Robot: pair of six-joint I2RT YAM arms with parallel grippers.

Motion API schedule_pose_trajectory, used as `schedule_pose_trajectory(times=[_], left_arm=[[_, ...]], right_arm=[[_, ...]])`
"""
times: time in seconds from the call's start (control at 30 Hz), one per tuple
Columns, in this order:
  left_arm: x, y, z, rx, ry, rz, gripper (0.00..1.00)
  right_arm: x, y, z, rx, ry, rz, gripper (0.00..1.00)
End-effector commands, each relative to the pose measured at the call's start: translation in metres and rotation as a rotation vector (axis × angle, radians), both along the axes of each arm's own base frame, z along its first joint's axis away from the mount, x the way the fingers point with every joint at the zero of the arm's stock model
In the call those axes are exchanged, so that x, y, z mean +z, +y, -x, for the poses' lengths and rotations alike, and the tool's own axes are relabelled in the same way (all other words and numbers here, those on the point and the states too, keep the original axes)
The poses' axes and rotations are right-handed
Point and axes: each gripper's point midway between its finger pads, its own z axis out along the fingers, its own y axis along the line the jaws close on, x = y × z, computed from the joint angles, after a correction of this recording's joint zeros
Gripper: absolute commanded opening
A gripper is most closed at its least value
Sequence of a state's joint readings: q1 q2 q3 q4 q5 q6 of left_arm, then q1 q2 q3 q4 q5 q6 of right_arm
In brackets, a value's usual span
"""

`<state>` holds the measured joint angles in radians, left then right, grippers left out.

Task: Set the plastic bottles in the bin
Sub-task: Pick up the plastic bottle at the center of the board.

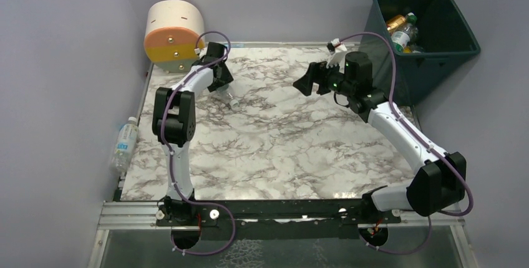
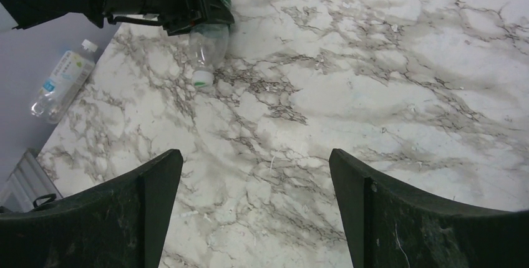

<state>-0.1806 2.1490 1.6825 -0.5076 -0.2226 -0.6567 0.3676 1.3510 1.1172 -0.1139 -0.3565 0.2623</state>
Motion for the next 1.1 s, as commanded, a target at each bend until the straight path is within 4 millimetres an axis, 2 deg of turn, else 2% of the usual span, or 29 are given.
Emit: schedule_pose_trajectory(times=[0.0,0.2,0.33,0.4,0.53,0.57,0.63,0.7,0.77,0.9,1.07], left_arm=[[0.065,-0.054,-0.003,-0.264,-0.205,0.160,0.54],[0.114,-0.107,0.021,-0.476,-0.359,0.388,0.55],[0.146,-0.128,0.033,-0.533,-0.425,0.530,0.56],[0.160,-0.134,0.037,-0.546,-0.456,0.569,0.56],[0.189,-0.143,0.043,-0.589,-0.521,0.596,0.56],[0.189,-0.146,0.049,-0.613,-0.530,0.607,0.56],[0.203,-0.153,0.057,-0.672,-0.589,0.627,0.57],[0.224,-0.162,0.073,-0.768,-0.678,0.640,0.57],[0.236,-0.172,0.089,-0.849,-0.731,0.619,0.57],[0.249,-0.189,0.115,-0.969,-0.790,0.575,0.57],[0.262,-0.204,0.138,-1.056,-0.842,0.543,0.58]], right_arm=[[0.015,0.017,0.003,0.077,0.000,-0.056,0.90],[0.028,0.039,0.014,0.198,0.050,-0.159,0.91],[0.040,0.055,0.031,0.311,0.082,-0.265,0.91],[0.039,0.057,0.036,0.331,0.099,-0.294,0.91],[0.037,0.055,0.037,0.316,0.101,-0.294,0.91],[0.038,0.055,0.037,0.313,0.099,-0.293,0.91],[0.040,0.054,0.037,0.305,0.094,-0.296,0.91],[0.046,0.053,0.037,0.293,0.093,-0.311,0.91],[0.053,0.053,0.034,0.267,0.098,-0.334,0.92],[0.074,0.053,0.030,0.253,0.076,-0.368,0.92],[0.097,0.051,0.023,0.218,0.034,-0.377,0.93]])
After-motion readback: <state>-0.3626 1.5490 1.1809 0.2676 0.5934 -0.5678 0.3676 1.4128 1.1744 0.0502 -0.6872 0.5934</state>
